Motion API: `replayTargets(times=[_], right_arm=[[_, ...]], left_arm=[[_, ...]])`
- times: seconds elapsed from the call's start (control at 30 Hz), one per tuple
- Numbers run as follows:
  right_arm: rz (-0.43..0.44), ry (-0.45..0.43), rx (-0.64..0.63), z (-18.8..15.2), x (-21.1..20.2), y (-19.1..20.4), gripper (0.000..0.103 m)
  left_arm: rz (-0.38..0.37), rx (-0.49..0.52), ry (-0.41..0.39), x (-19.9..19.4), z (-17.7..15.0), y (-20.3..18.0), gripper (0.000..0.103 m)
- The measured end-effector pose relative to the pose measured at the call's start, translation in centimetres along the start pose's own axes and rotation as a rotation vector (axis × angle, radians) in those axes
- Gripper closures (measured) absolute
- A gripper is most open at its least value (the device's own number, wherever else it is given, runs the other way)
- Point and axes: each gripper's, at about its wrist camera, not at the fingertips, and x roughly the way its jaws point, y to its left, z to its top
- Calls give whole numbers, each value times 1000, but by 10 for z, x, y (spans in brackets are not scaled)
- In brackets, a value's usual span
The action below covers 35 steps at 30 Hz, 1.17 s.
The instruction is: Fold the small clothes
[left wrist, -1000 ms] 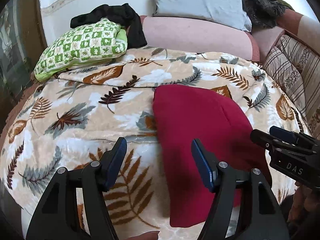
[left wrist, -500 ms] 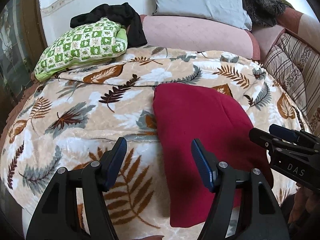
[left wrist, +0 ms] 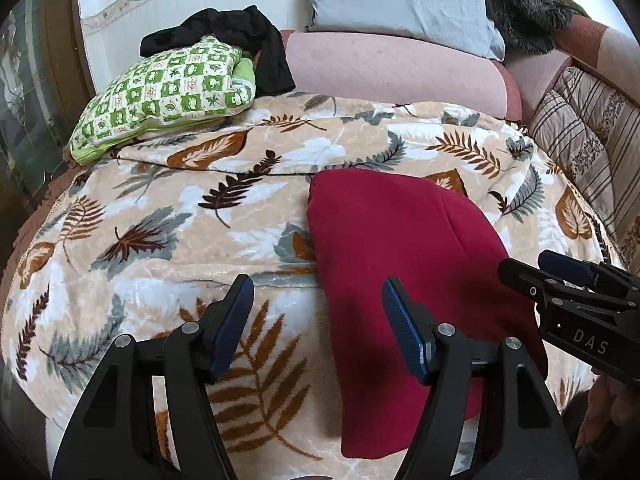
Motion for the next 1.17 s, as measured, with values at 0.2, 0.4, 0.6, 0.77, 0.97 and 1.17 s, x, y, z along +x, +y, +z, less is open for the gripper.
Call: replayTargets(times=[0.2, 0.4, 0.6, 0.77, 0.97, 1.17], right_arm=[[-7, 8, 8, 0, 1, -5, 43], [-9, 5, 25, 1, 1, -12, 43], [-4, 11, 8, 1, 4, -7, 43], [-4, 24, 5, 0, 9, -4, 43], [-4, 36, 6, -1, 14, -2, 43], [-2, 42, -2, -1, 16, 2, 43]], left_arm=[[3, 15, -1, 1, 2, -5, 36], [2, 19, 6, 4, 1, -8, 36], [2, 13, 8, 4, 1, -7, 36], [0, 5, 14, 7, 1, -7, 36], [-11, 1, 0, 9, -1, -5, 36], [-25, -13, 13, 11, -1, -1, 36]])
